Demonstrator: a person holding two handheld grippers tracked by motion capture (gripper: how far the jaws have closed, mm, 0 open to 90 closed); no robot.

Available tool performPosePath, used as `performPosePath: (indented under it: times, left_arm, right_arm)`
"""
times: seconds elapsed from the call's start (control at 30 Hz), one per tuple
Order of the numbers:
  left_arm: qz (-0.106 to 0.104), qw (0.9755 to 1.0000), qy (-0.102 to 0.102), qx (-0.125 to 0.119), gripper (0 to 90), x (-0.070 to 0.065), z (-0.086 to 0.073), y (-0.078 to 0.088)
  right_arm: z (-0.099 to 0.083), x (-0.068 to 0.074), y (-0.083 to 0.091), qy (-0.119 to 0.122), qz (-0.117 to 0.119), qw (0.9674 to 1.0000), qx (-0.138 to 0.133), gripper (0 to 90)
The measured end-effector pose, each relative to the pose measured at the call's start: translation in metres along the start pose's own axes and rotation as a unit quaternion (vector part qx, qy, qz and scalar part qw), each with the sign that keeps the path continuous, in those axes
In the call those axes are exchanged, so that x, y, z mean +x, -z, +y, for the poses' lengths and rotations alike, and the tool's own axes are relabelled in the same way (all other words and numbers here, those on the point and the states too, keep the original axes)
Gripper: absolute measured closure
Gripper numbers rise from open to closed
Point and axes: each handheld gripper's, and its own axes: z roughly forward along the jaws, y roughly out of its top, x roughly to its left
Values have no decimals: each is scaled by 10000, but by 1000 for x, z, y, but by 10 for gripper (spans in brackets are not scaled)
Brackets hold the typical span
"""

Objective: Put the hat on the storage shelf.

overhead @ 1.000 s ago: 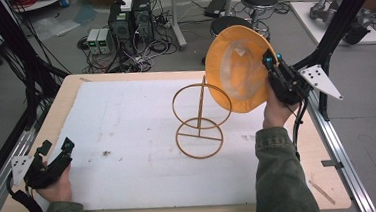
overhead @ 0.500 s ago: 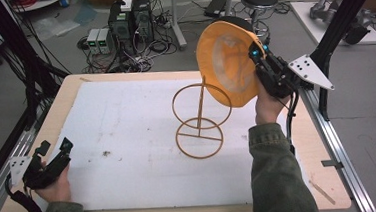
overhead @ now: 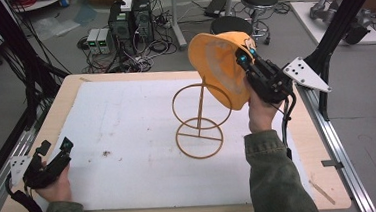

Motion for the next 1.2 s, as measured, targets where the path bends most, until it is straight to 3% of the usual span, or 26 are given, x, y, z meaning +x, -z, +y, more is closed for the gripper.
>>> performPosePath:
  times: [0.23,0.43,0.6,0.97,1.2]
  left_arm:
    - [11,10000,59,3,273,2,0,0]
    - [9,10000,92,6,273,3,0,0]
    - [15,9999,120,-5,273,3,0,0]
    - [28,9998,185,-12,274,4,1,0]
    - [33,9998,182,-2,274,4,1,0]
  right_arm:
    - [-2,20,-9,-17,481,9987,171,862]
    - [-6,41,-17,279,807,9954,439,859]
    - [-11,55,-22,369,1020,9918,672,856]
    - [-27,76,-22,446,1188,9862,1067,855]
    - [-41,84,-19,372,1116,9872,1076,855]
